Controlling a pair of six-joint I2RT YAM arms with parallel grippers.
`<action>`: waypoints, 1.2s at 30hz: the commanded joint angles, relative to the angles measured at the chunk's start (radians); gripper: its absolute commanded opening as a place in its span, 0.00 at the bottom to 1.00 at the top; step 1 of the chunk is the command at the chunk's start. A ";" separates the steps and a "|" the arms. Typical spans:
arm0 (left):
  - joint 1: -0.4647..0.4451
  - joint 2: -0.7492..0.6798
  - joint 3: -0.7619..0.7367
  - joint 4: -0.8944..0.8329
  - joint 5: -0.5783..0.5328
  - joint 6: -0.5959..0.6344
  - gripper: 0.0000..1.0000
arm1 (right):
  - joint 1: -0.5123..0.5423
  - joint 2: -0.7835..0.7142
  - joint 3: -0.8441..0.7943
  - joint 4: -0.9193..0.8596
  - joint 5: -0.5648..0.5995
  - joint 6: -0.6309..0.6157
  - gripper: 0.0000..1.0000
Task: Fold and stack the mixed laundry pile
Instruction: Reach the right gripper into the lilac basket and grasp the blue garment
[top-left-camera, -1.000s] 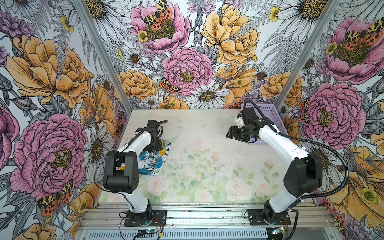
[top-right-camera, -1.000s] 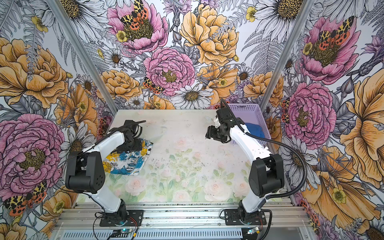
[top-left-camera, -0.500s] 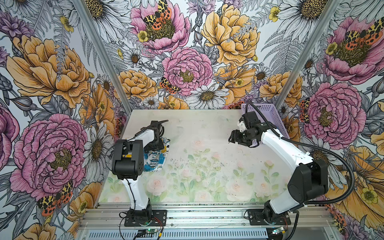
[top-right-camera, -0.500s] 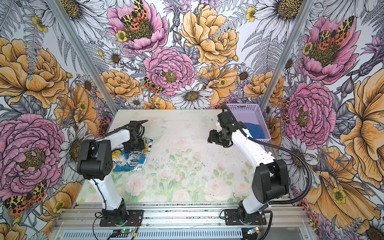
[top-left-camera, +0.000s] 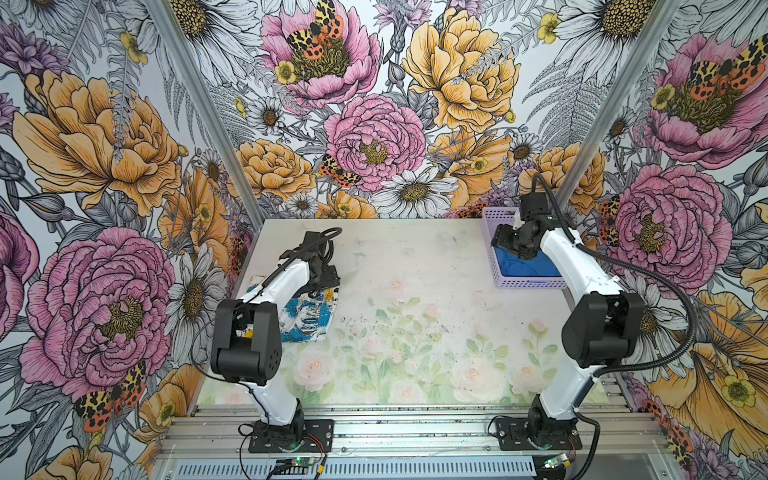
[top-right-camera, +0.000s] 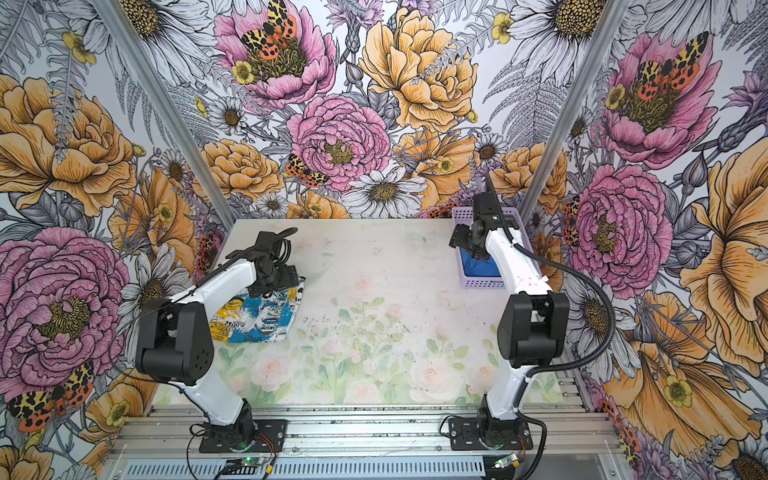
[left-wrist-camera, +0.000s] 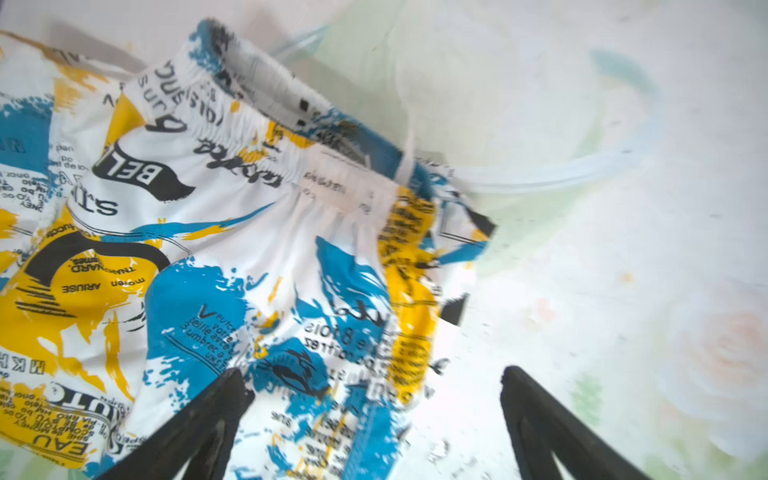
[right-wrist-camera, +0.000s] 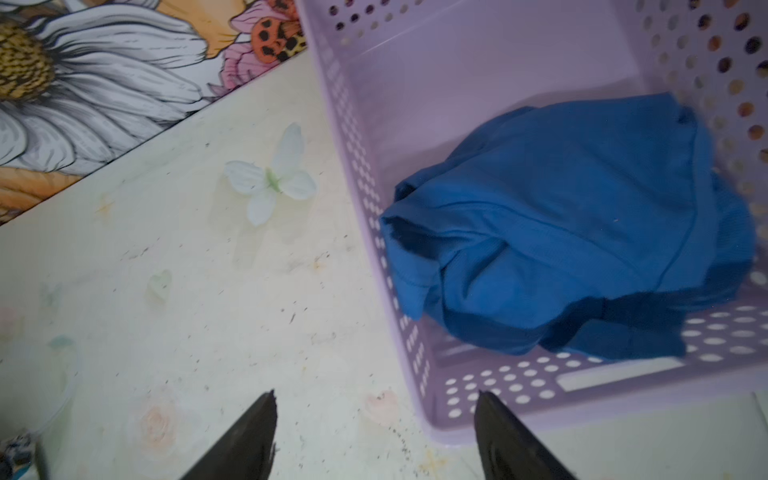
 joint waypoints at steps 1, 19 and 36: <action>-0.037 -0.037 0.002 -0.037 0.041 -0.049 0.99 | -0.051 0.117 0.061 -0.011 0.094 -0.017 0.79; -0.149 -0.096 -0.026 -0.039 0.041 -0.134 0.99 | -0.138 0.235 0.262 -0.030 0.096 -0.017 0.01; -0.203 -0.116 0.065 -0.036 0.049 -0.129 0.99 | 0.103 -0.323 0.277 -0.228 -0.135 -0.047 0.00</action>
